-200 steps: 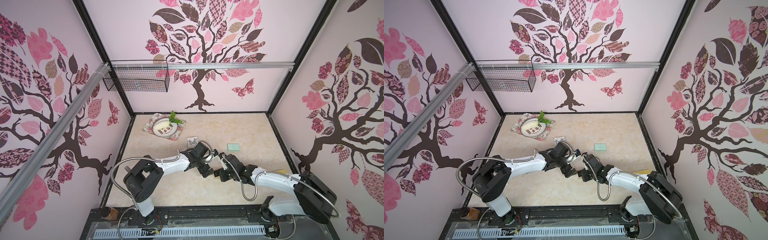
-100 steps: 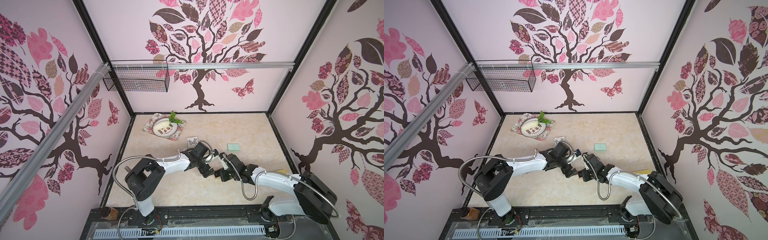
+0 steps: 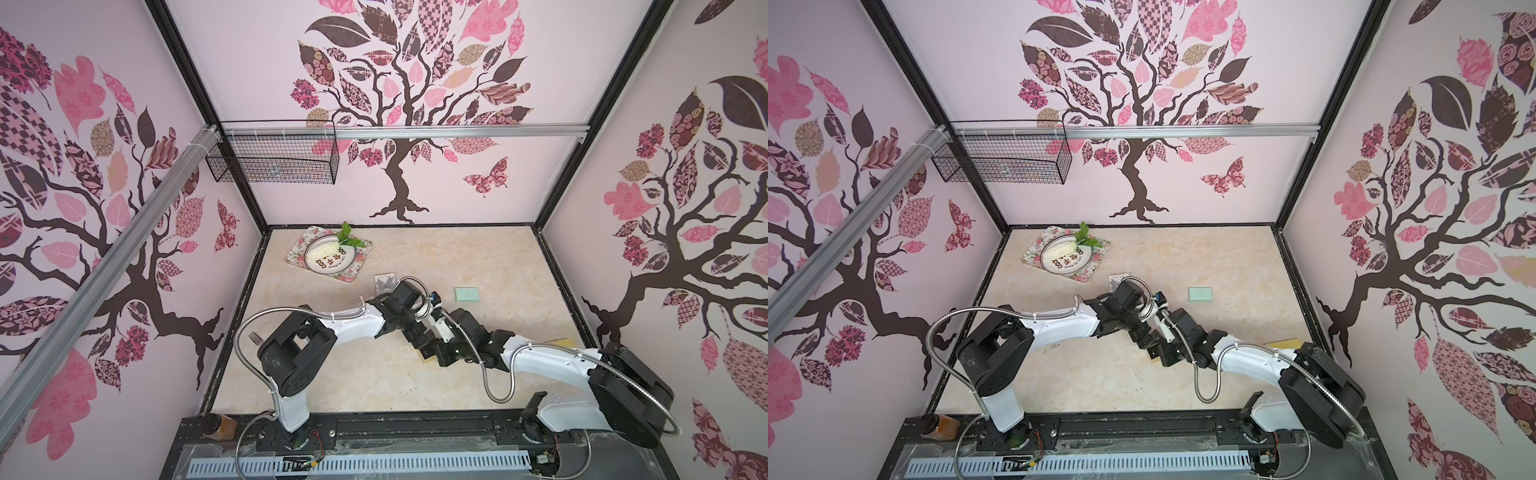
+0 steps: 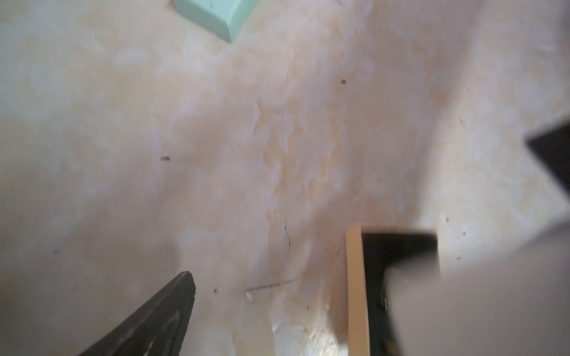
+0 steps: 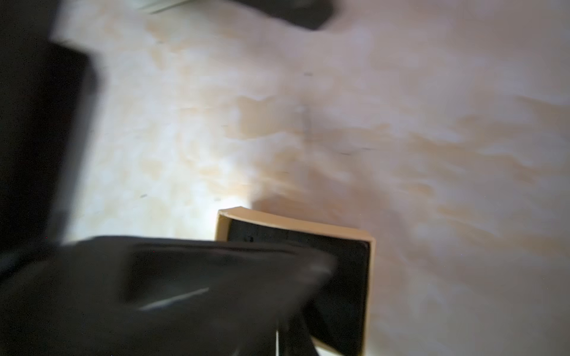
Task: Take the rings out of the lift-off lid box
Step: Take out the ring from the jewelry box.
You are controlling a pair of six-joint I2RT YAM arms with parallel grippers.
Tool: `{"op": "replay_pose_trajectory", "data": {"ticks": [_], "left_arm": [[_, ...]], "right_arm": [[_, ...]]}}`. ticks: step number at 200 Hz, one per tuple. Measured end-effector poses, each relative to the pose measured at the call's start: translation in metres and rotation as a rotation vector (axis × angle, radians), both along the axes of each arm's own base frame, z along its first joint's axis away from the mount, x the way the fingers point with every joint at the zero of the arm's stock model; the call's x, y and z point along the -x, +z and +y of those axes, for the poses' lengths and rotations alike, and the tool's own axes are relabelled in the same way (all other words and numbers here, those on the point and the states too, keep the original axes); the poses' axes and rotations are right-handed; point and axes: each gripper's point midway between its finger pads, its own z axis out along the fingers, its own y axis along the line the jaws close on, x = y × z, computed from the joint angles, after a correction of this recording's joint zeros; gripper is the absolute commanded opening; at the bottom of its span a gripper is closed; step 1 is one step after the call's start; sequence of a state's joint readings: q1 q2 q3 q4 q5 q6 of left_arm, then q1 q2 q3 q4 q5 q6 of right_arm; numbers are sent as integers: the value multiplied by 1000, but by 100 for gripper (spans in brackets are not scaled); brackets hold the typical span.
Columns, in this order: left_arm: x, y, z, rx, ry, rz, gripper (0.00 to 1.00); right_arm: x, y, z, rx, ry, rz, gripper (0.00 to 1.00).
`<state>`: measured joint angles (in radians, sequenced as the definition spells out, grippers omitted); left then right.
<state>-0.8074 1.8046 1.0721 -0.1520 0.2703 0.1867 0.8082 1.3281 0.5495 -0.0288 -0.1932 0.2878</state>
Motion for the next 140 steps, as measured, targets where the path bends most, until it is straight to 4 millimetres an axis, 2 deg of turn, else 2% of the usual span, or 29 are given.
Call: {"op": "replay_pose_trajectory", "data": {"ticks": [67,140], "left_arm": [[-6,19,-1,45,8,-33,98],[-1,20,6,22,8,-24,98]], "right_arm": [[-5,10,8,-37,48,-55,0],[-5,11,10,-29,73,-86,0]]}}
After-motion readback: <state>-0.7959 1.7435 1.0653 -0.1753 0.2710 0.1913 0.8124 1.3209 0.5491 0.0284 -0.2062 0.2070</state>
